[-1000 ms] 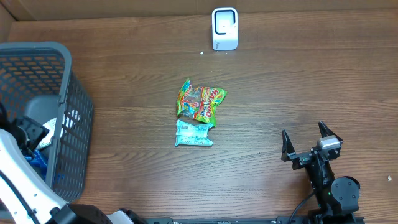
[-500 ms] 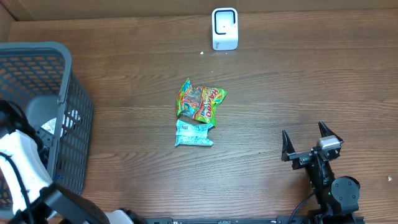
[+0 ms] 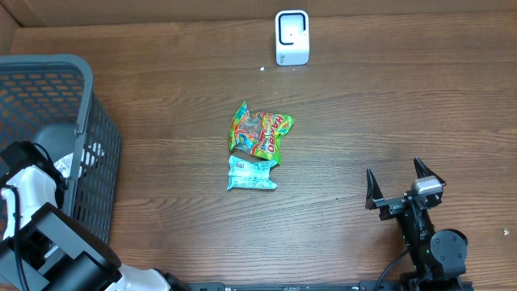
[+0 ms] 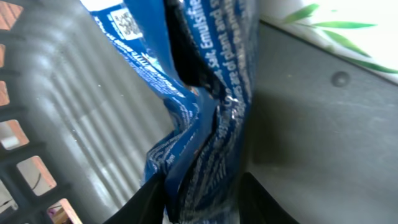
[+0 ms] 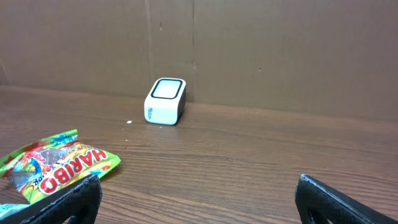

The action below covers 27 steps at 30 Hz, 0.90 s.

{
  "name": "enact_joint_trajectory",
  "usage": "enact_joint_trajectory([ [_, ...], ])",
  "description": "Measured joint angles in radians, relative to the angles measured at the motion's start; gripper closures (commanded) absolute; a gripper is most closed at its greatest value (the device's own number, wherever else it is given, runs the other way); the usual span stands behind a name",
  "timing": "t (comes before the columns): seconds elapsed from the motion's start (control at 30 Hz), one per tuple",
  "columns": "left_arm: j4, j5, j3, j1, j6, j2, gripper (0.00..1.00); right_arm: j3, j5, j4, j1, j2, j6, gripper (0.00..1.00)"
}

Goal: Scan the item barcode
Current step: 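Reach the left gripper into the basket and grasp the blue bar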

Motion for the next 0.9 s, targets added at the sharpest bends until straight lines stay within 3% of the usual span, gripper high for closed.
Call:
enact_joint_trajectory([
  [0.03,0.0,-0.005,0.0,0.0,0.0,0.002,0.67,0.0,0.0,0.001,0.0,0.0,0.0,0.0],
  [0.1,0.005,-0.009,0.0,0.0,0.005,0.003,0.47,0.0,0.0,0.0,0.0,0.0,0.0,0.0],
  [0.17,0.015,-0.011,0.0,0.0,0.003,0.006,0.39,0.0,0.0,0.001,0.0,0.0,0.0,0.0],
  [0.3,0.029,-0.012,0.0,0.0,0.0,0.013,0.37,0.0,0.0,0.0,0.0,0.0,0.0,0.0],
  [0.43,0.055,-0.012,-0.005,0.0,0.0,0.013,0.44,0.0,0.0,0.0,0.0,0.0,0.0,0.0],
  [0.63,0.079,-0.017,-0.031,0.0,0.003,0.014,0.63,0.0,0.0,0.0,0.0,0.0,0.0,0.0],
  [0.67,0.08,-0.019,-0.032,0.0,0.002,0.014,0.71,0.0,0.0,0.0,0.0,0.0,0.0,0.0],
  [0.73,0.083,-0.02,-0.032,0.0,0.001,0.013,0.96,0.0,0.0,0.001,0.0,0.0,0.0,0.0],
  [0.9,0.086,-0.029,-0.032,0.0,0.003,0.013,0.96,0.0,0.0,0.001,0.0,0.0,0.0,0.0],
])
